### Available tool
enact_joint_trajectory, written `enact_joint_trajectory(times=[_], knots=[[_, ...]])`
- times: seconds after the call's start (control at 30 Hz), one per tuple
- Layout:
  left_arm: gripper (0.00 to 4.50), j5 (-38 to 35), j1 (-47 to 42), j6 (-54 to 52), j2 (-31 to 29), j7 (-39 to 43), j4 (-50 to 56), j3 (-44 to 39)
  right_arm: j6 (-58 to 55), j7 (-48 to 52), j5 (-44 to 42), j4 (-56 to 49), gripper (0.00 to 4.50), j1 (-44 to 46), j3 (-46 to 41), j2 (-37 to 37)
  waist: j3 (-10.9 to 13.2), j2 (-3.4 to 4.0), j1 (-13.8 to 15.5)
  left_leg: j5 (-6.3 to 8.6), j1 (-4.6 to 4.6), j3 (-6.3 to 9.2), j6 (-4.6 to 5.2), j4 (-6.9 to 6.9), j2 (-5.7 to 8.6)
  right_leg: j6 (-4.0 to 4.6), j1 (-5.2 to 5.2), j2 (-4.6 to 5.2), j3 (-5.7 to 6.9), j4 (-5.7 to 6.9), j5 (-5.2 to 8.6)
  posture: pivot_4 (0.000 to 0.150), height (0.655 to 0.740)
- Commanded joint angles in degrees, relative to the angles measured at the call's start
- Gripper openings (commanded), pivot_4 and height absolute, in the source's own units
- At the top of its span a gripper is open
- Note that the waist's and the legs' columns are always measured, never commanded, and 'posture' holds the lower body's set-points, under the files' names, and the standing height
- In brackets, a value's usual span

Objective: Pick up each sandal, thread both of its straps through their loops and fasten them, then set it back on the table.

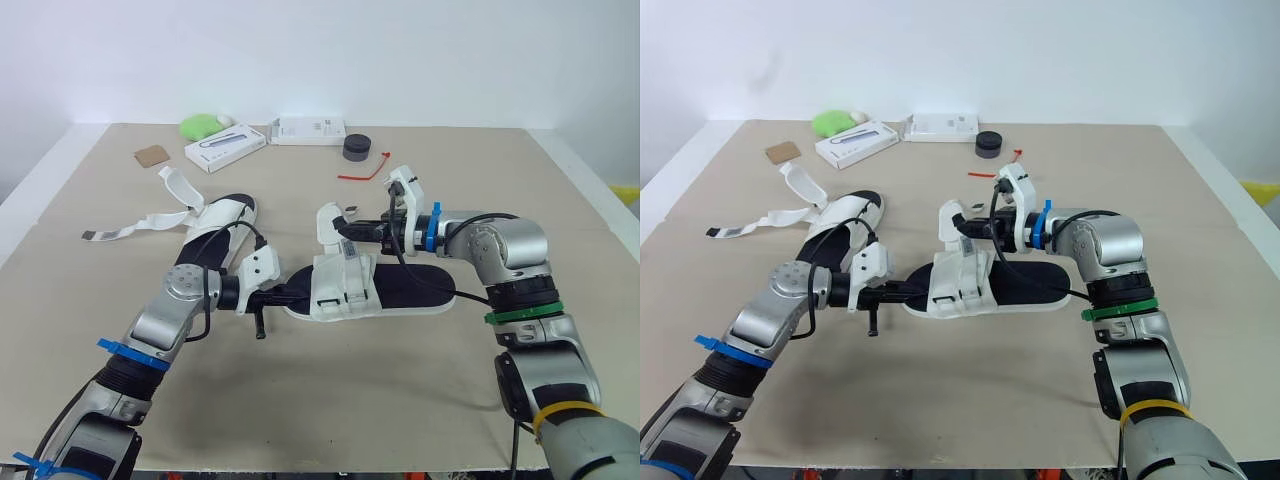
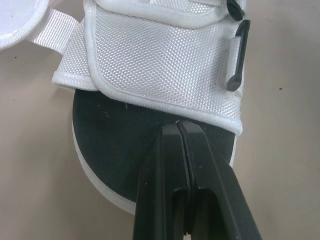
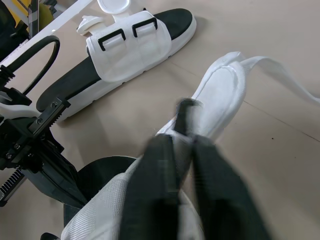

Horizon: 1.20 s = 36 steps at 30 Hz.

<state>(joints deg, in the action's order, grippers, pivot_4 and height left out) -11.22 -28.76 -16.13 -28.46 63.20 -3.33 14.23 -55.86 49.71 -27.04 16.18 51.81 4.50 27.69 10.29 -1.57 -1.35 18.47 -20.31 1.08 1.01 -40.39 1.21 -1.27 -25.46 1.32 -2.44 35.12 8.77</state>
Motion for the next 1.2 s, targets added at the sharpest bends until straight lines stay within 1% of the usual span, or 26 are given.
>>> enact_joint_trajectory(times=[0.03, 0.17, 0.37, 0.57, 0.77, 1.2], knots=[[0.0, 0.4, 0.61, -0.07, -0.88, -0.31, 0.95, -0.27, -0.05, 0.15, -0.45, 0.24, 0.04, 2.09, -2.04, 0.44, 0.0, 0.0, 0.0, 0.0, 0.0, 0.0, 0.0, 0.0, 0.0, 0.0, 0.0, 0.0, 0.0, 0.0, 0.0, 0.15, 0.74], [0.0, 0.37, 0.38, -0.07, -0.78, -0.37, 0.69, -0.24, -0.41, -0.08, -0.43, 1.0, 0.04, 2.31, -2.82, 0.94, 0.0, 0.0, 0.0, 0.0, 0.0, 0.0, 0.0, 0.0, 0.0, 0.0, 0.0, 0.0, 0.0, 0.0, 0.0, 0.15, 0.74], [0.0, 0.24, 0.41, -0.28, -0.73, -0.45, 0.87, -0.25, -3.46, -3.17, -1.31, 2.2, 0.04, 1.9, -6.06, 0.56, 0.0, 0.0, -0.01, 0.0, 0.0, 0.0, 0.0, 0.0, 0.0, 0.0, 0.0, 0.01, 0.0, 0.0, 0.0, 0.15, 0.74], [0.0, 0.21, 0.45, -0.43, -0.9, -0.31, 1.03, -0.2, -4.74, -4.66, -1.04, 2.99, 0.04, 1.02, -6.21, 0.76, 0.0, 0.0, 0.0, 0.0, 0.0, 0.0, 0.0, 0.0, 0.0, 0.0, 0.0, 0.01, 0.0, 0.0, 0.0, 0.15, 0.74], [0.0, 0.3, 0.18, -0.23, -0.8, -0.17, 0.9, -0.06, -6.23, -8.22, 1.03, 4.71, 0.04, -0.53, -4.61, 0.32, -0.01, 0.01, -0.01, 0.0, 0.01, 0.0, 0.0, 0.0, 0.01, 0.0, 0.01, 0.01, 0.0, 0.0, 0.0, 0.15, 0.74], [0.0, 0.31, -0.19, 0.0, -0.49, -0.23, 0.32, -0.01, -9.68, -10.26, 1.08, 1.75, 0.04, -2.71, -3.73, 1.35, -0.06, 0.04, -0.01, 0.0, 0.08, 0.0, 0.0, -0.01, 0.01, -0.01, 0.09, -0.02, -0.01, 0.0, 0.0, 0.15, 0.74]])
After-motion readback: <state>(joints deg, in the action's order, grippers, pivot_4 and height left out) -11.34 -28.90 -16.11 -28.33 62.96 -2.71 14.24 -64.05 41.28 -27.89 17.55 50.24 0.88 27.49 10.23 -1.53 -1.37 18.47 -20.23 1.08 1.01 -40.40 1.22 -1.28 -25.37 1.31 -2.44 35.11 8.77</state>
